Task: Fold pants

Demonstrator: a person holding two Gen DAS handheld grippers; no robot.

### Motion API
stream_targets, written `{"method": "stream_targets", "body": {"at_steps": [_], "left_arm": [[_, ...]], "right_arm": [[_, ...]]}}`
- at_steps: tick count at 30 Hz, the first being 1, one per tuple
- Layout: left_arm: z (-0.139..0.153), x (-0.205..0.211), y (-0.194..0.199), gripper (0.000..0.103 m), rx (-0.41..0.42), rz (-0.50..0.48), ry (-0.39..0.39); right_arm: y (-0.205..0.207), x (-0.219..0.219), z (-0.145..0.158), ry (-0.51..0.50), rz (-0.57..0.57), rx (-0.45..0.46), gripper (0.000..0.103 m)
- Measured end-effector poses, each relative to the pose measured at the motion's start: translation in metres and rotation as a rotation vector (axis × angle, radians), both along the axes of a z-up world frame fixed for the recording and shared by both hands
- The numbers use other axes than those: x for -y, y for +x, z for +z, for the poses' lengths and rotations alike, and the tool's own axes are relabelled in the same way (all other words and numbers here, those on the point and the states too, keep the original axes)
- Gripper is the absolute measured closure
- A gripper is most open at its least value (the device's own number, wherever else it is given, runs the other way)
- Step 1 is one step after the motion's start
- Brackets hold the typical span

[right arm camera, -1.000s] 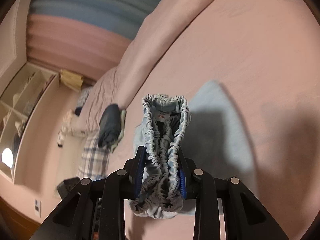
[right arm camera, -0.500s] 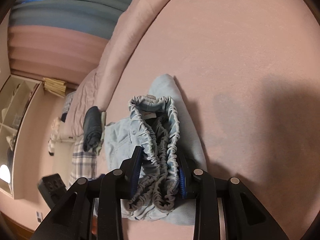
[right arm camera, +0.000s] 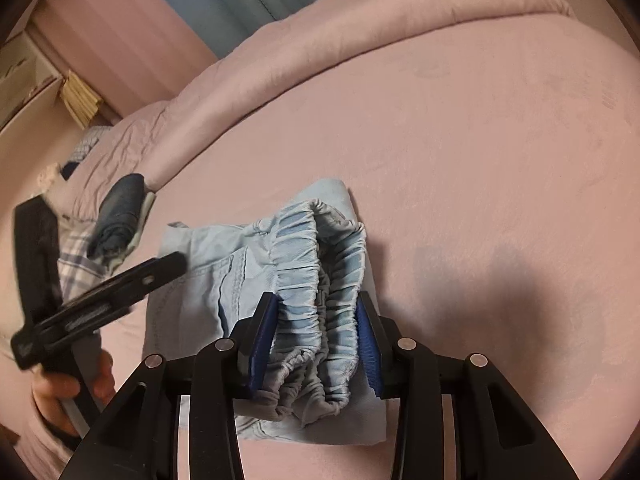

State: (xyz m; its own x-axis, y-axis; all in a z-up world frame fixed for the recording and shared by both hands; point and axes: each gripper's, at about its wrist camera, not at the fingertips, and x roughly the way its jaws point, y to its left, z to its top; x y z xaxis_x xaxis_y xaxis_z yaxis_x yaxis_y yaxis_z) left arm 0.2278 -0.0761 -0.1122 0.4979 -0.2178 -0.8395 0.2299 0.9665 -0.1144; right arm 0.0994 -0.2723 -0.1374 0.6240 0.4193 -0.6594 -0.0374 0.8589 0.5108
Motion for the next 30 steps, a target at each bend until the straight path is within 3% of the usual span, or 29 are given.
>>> {"method": "stream_targets", "body": {"at_steps": [11, 18, 26, 30], "left_arm": [[-0.023, 0.004, 0.015, 0.034, -0.045, -0.014, 0.062], [-0.027, 0.008, 0.025, 0.034, -0.061, -0.020, 0.072], [-0.030, 0.011, 0.033, 0.033, -0.089, -0.014, 0.075], [-0.030, 0.013, 0.039, 0.033, -0.100, -0.020, 0.085]], "right_arm": [[-0.004, -0.008, 0.011, -0.093, -0.008, 0.031, 0.058], [-0.016, -0.007, 0.039, -0.228, -0.082, 0.125, 0.055], [-0.023, -0.036, 0.051, -0.202, 0.066, 0.189, 0.055], [-0.024, -0.059, 0.047, -0.249, 0.125, 0.201, 0.057]]}}
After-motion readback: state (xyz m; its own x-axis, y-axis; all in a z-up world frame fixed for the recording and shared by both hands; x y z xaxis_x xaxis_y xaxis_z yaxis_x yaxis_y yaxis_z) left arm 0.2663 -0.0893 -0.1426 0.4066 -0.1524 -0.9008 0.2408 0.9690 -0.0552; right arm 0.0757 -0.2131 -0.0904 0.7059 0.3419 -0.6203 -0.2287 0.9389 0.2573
